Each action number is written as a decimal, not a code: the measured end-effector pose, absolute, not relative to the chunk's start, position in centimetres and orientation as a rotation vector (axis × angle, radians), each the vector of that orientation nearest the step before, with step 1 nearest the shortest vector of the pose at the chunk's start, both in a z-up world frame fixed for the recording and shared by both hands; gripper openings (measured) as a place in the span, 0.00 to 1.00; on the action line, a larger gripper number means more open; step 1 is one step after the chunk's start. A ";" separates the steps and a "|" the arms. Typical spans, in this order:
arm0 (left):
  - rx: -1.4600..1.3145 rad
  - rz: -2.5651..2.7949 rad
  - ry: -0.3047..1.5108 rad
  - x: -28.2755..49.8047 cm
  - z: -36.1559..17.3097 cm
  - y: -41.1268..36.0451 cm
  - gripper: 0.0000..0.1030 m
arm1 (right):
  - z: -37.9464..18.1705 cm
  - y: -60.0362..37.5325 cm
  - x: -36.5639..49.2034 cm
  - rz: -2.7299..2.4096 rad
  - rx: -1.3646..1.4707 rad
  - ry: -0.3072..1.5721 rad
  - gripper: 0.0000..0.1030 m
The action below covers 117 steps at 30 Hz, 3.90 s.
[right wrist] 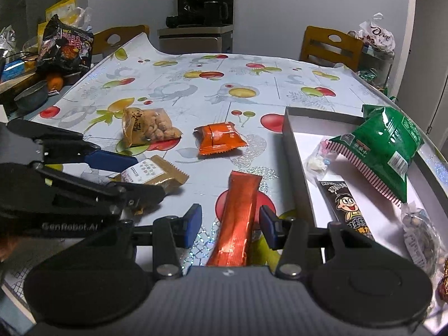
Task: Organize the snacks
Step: 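Grasp the orange-red candy bar with the right tool while the left tool grasps the tan biscuit packet, then carry the candy bar and biscuit packet over the gray box with both tools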
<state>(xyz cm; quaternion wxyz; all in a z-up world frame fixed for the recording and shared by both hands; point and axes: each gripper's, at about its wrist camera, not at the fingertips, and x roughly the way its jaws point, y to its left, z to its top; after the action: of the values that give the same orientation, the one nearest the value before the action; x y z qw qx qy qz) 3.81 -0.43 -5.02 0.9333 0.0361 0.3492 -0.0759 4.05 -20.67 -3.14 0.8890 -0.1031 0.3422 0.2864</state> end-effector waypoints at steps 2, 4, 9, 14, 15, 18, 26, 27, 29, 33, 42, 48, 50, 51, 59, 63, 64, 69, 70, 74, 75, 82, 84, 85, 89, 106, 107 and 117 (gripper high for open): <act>0.064 -0.143 0.716 4.0 -5.1 -0.3 0.52 | -3.3 -20.5 4.3 0.581 -0.218 0.714 0.45; 0.049 -0.135 0.717 4.2 -5.3 -0.1 0.54 | -3.5 -20.5 4.6 0.576 -0.213 0.718 0.45; 0.026 -0.127 0.714 4.1 -5.5 0.2 0.55 | -3.6 -20.2 4.9 0.571 -0.215 0.709 0.44; 0.015 -0.136 0.718 4.1 -5.8 0.2 0.51 | -3.9 -19.8 4.6 0.571 -0.251 0.691 0.43; 0.015 -0.135 0.717 4.0 -5.8 0.2 0.51 | -4.0 -19.8 4.6 0.569 -0.254 0.686 0.42; 0.029 -0.134 0.710 3.9 -5.9 -0.1 0.51 | -4.0 -19.8 4.5 0.565 -0.256 0.681 0.41; 0.035 -0.140 0.700 3.5 -5.9 -0.4 0.50 | -4.1 -19.8 3.8 0.582 -0.276 0.666 0.25; 0.032 -0.141 0.699 3.5 -5.9 -0.4 0.50 | -4.1 -19.7 3.6 0.585 -0.274 0.665 0.24; 0.028 -0.145 0.699 3.4 -5.9 -0.4 0.49 | -4.1 -19.6 3.4 0.590 -0.285 0.658 0.23; 0.023 -0.152 0.694 3.2 -5.8 -0.4 0.46 | -4.0 -19.7 3.3 0.594 -0.278 0.659 0.21; 0.026 -0.149 0.678 2.7 -5.4 -0.5 0.42 | -3.6 -20.0 2.9 0.600 -0.258 0.636 0.21; 0.028 -0.146 0.660 2.4 -4.8 -0.6 0.42 | -3.1 -20.3 2.6 0.609 -0.249 0.622 0.21; 0.028 -0.143 0.653 2.3 -4.7 -0.6 0.41 | -3.0 -20.4 2.5 0.611 -0.245 0.620 0.21; 0.028 -0.143 0.651 2.2 -4.6 -0.6 0.41 | -3.0 -20.4 2.4 0.611 -0.244 0.619 0.21; 0.030 -0.136 0.628 1.8 -3.7 -0.6 0.41 | -1.9 -20.8 1.8 0.632 -0.229 0.597 0.21; 0.034 -0.135 0.606 1.6 -2.9 -0.7 0.41 | -1.2 -21.1 1.5 0.640 -0.213 0.585 0.21; 0.036 -0.134 0.600 1.5 -2.7 -0.7 0.40 | -1.1 -21.2 1.5 0.641 -0.210 0.583 0.21; 0.040 -0.130 0.575 1.3 -1.8 -0.9 0.40 | 0.1 -21.9 1.4 0.645 -0.189 0.559 0.21; 0.040 -0.130 0.570 1.3 -1.6 -0.9 0.40 | 0.3 -22.0 1.4 0.645 -0.185 0.553 0.21; 0.041 -0.132 0.545 1.2 -0.6 -1.2 0.40 | 1.3 -22.8 1.3 0.642 -0.165 0.528 0.21; 0.042 -0.132 0.539 1.2 -0.4 -1.3 0.40 | 1.5 -23.1 1.2 0.641 -0.159 0.523 0.21; 0.044 -0.147 0.503 1.3 1.2 -2.3 0.40 | 2.8 -24.8 1.2 0.630 -0.128 0.486 0.21; 0.046 -0.156 0.493 1.5 1.6 -2.8 0.40 | 3.1 -25.4 1.1 0.622 -0.121 0.476 0.21; 0.046 -0.162 0.488 1.6 1.7 -3.1 0.40 | 3.3 -25.8 1.1 0.618 -0.116 0.472 0.21; 0.049 -0.192 0.474 2.1 2.3 -4.4 0.40 | 3.8 -27.8 1.1 0.592 -0.091 0.455 0.21; 0.099 -0.330 0.485 4.6 1.7 -11.6 0.40 | 2.9 -37.8 2.1 0.455 -0.022 0.475 0.21; 0.101 -0.338 0.486 4.7 1.7 -12.0 0.40 | 2.7 -38.4 2.1 0.447 -0.020 0.483 0.21; 0.146 -0.428 0.540 5.4 -0.3 -15.9 0.40 | 0.5 -41.5 2.5 0.431 0.023 0.546 0.21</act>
<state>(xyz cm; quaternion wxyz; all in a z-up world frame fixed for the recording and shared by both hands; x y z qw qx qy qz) 5.44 -15.88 -0.33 0.9385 0.0717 0.2646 -0.2098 2.45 -41.53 0.51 0.9401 0.0111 0.2674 0.2113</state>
